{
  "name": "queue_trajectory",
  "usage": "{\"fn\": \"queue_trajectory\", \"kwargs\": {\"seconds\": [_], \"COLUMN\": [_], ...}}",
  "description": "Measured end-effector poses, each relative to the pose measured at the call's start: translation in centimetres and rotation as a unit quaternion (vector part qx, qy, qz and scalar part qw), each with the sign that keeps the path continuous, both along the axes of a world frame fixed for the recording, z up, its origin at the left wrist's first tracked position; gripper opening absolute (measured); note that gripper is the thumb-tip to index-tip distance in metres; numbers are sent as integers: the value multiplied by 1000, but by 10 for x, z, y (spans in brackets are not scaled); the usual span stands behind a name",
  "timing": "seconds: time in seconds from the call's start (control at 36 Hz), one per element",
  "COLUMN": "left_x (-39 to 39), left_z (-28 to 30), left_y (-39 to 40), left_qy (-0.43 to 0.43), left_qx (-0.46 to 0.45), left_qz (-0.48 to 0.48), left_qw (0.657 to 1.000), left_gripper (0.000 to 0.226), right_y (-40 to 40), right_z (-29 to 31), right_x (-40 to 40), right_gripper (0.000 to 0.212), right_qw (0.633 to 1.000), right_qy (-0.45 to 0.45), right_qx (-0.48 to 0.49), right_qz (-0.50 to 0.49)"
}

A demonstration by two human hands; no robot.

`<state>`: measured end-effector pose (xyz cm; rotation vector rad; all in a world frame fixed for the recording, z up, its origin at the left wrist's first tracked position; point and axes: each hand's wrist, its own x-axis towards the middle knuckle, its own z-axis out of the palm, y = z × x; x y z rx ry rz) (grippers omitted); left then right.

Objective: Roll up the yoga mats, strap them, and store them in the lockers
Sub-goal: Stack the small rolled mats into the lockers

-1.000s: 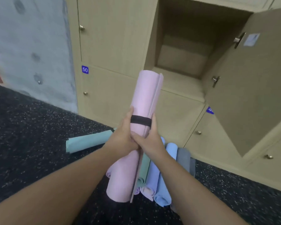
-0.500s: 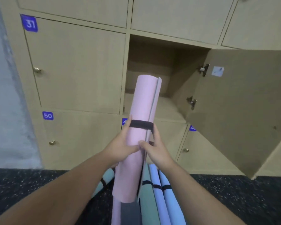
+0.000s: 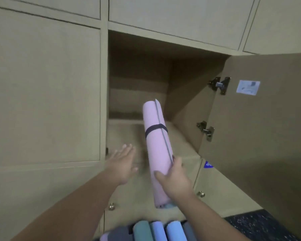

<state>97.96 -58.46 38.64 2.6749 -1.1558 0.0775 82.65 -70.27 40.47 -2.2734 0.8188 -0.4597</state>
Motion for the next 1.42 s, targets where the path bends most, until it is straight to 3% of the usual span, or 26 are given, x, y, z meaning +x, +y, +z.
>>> {"fn": "queue_trajectory", "kwargs": {"seconds": [0.14,0.25,0.36,0.5,0.72,1.06,1.14,1.22,1.31,1.36,1.42], "left_x": [63,82,83,84,81,74,73,74,75,75,74], "left_z": [-38,-52,-55,-58,-61,-69,-68,-69,-71,-72,-72], "left_y": [-38,-39,-35,-32,-29,-28,-29,-29,-29,-29,-30], "left_qy": [-52,-77,-106,-132,-139,-170,-182,-208,-229,-229,-229], "left_qx": [133,124,102,57,45,-28,-31,-32,-41,-49,-64], "left_qz": [56,28,21,9,26,29,46,43,39,41,44], "left_qw": [988,989,989,990,989,985,982,977,972,971,970], "left_gripper": [85,86,109,81,79,77,80,79,93,101,96], "right_y": [-67,-97,-104,-114,-109,-82,-75,-76,-74,-71,-70], "right_z": [8,21,27,24,22,16,14,19,25,20,8], "right_x": [87,166,217,256,305,361,362,357,336,311,288], "right_gripper": [68,66,50,51,56,61,62,56,41,45,50], "right_qw": [999,997,992,990,974,975,984,989,957,945,951], "right_qy": [6,9,45,59,106,81,46,-46,-95,-75,-72], "right_qx": [-13,-14,-2,-21,-120,-142,-105,52,192,207,162], "right_qz": [31,79,119,124,159,152,134,132,195,243,254]}}
